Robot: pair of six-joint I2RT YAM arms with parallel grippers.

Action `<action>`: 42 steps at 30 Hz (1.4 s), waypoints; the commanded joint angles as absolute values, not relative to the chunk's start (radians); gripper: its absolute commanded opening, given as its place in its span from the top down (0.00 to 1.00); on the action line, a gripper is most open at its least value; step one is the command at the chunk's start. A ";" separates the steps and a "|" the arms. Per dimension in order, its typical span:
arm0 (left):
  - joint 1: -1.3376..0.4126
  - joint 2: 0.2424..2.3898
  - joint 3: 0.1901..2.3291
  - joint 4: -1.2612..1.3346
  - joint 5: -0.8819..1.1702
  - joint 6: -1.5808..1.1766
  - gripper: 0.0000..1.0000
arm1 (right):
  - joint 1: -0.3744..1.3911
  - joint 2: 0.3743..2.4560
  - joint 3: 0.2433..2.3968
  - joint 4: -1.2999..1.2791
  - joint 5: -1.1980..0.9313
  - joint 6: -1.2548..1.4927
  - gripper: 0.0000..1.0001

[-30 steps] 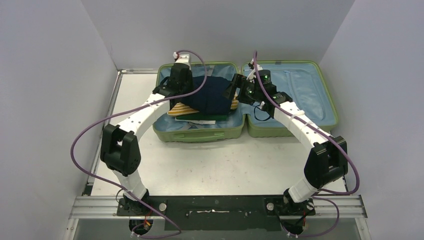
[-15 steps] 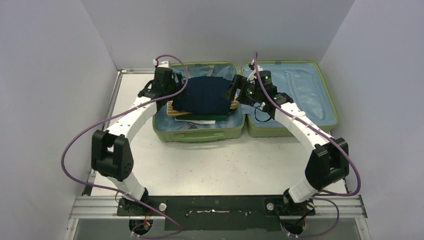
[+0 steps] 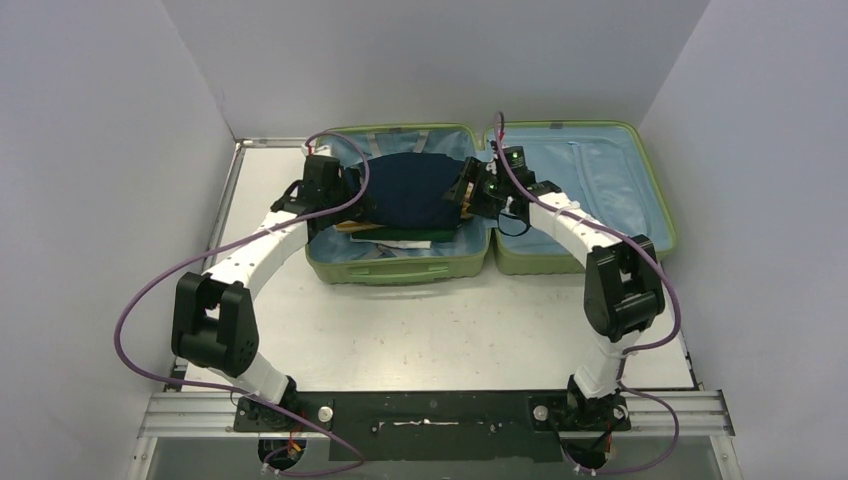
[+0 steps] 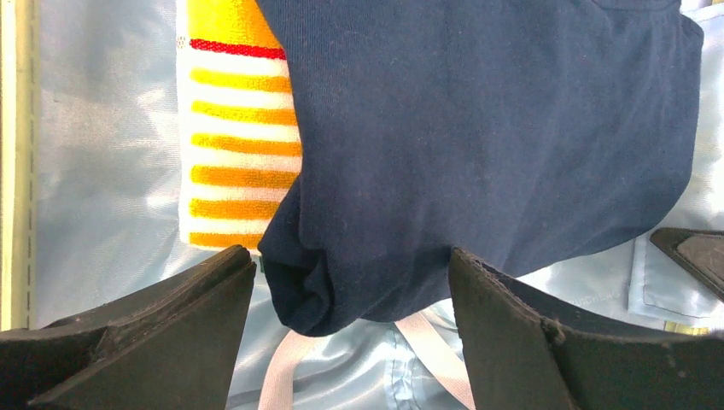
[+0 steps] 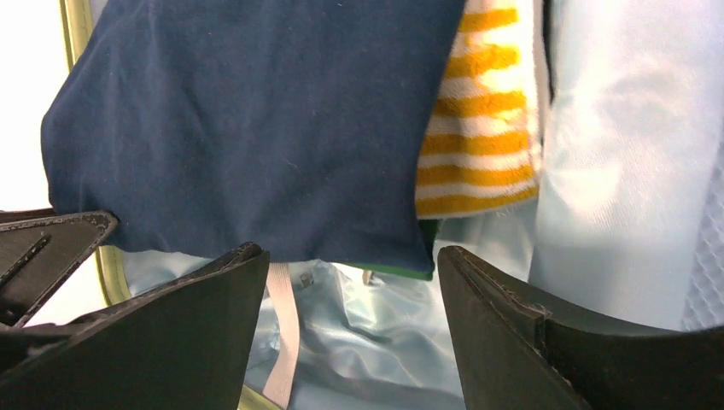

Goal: Pack the luggage
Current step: Place the clothes in the luggage.

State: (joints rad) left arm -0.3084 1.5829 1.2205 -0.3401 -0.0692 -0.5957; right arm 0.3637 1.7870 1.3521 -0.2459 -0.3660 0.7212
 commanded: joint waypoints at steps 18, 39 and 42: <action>-0.301 1.503 1.170 -0.249 -0.064 -0.582 0.20 | 0.408 1.894 1.735 -0.444 -0.199 0.532 1.00; -0.276 1.458 1.165 -0.284 -0.089 -0.581 0.20 | 0.410 1.809 1.659 -0.530 -0.047 0.522 0.35; -0.269 1.437 1.185 -0.294 -0.094 -0.590 0.20 | 0.440 1.778 1.674 -0.460 -0.098 0.523 0.35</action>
State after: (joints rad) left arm -0.2859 1.5017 1.1412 -0.2966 -0.0738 -0.5903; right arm 0.4183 1.8885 1.6257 -0.5354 -0.1005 0.5278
